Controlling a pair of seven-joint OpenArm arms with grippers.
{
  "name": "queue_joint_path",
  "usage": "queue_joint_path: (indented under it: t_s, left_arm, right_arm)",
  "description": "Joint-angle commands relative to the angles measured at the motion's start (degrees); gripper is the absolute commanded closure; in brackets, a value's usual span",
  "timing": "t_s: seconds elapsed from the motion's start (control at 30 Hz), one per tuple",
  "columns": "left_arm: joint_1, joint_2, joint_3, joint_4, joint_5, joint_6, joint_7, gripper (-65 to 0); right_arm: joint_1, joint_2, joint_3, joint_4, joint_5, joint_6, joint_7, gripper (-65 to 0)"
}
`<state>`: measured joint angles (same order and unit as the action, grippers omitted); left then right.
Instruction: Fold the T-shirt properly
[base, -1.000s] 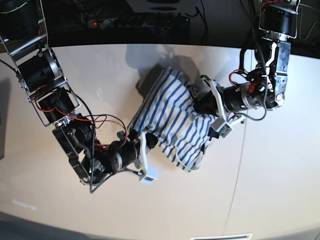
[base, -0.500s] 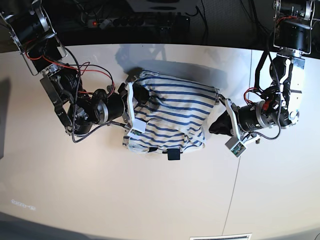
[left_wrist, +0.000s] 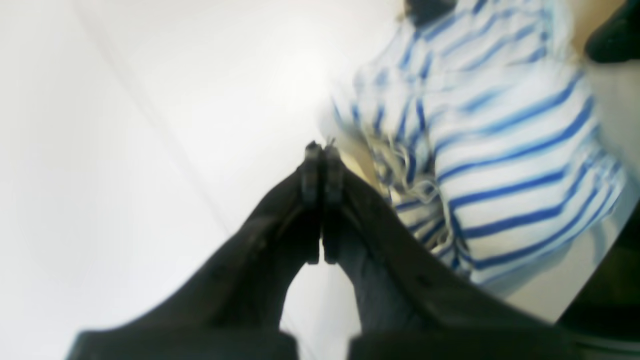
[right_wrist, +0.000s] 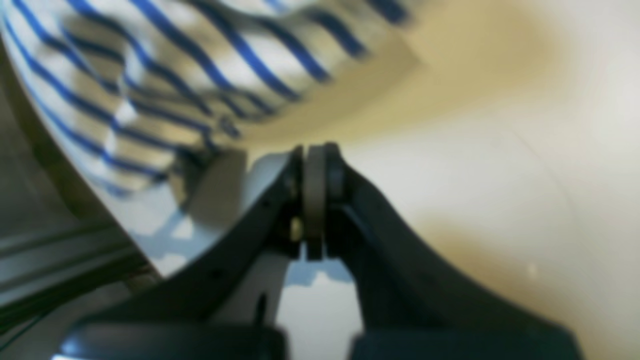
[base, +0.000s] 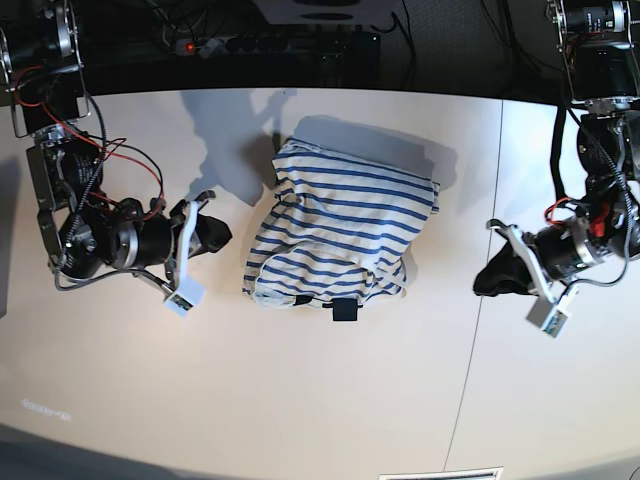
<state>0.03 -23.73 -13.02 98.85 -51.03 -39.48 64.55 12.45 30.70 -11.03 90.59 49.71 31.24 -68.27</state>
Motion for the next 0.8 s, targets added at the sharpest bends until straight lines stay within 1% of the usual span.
queue_joint_path:
  t_s: [0.0, 0.07, 0.17, 0.33, 0.47, 0.6, 0.77]
  left_arm:
    - [1.6, -1.46, -2.12, 2.47, -1.09, -0.52, -0.52, 0.0]
    - [6.1, -3.02, -5.81, 5.68, -1.09, -0.52, -0.57, 0.0]
    - [12.87, -4.59, -10.14, 8.87, -1.68, -0.52, -0.87, 0.0]
    - [23.67, -4.87, -16.46, 12.74, -1.95, -0.52, -0.87, 0.0]
    - [31.43, -4.85, -19.76, 14.1, -1.97, -0.52, -0.87, 0.0]
    - [38.75, -4.81, -21.0, 14.12, -1.97, -0.52, -0.9, 0.0]
    - [46.01, -3.08, -21.14, 14.08, -1.73, -0.52, -1.16, 0.0]
  right_arm:
    - [-1.62, 1.7, 1.88, 1.6, 1.31, 1.77, 0.31, 0.0]
    - [-6.58, 3.02, 5.4, 3.41, 1.51, 1.77, 0.31, 0.0]
    - [-14.16, 3.63, 10.91, 6.6, 2.32, 1.79, 0.28, 0.0]
    - [-28.15, 3.56, 19.41, 13.94, 3.06, 1.81, 0.28, 0.0]
    - [-40.09, 3.41, 24.74, 20.57, 3.1, 1.81, 0.31, 0.0]
    - [-52.06, 2.03, 29.68, 27.26, 3.06, 1.79, 0.33, 0.0]
    - [-63.98, -1.79, 34.84, 32.44, 3.43, 1.79, 0.74, 0.0]
